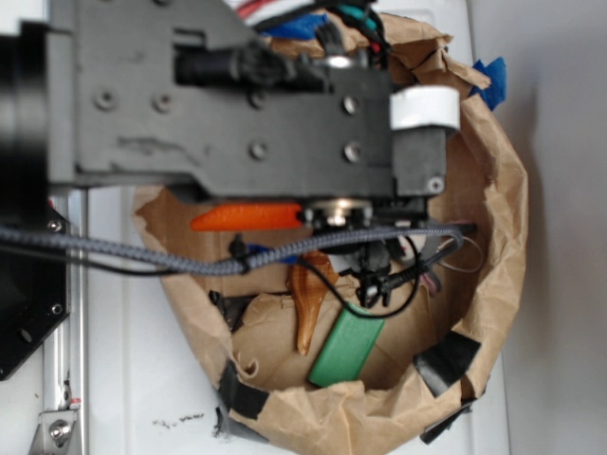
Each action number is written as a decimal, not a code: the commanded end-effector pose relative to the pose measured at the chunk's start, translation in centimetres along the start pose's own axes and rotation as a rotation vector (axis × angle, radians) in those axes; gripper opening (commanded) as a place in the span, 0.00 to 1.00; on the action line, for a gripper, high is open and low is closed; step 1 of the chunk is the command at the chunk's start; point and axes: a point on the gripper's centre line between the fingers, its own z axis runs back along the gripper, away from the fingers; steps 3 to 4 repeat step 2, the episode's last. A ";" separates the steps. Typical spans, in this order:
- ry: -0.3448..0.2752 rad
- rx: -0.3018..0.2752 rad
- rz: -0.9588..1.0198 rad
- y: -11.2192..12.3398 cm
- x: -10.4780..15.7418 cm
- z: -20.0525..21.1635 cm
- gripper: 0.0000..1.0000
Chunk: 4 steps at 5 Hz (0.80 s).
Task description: Grab the carrot.
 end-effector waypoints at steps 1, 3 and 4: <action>-0.077 -0.036 -0.003 0.6 1.1 2.2 0.00; -0.082 -0.022 -0.010 0.7 0.9 2.2 0.00; -0.082 -0.022 -0.010 0.7 0.9 2.2 0.00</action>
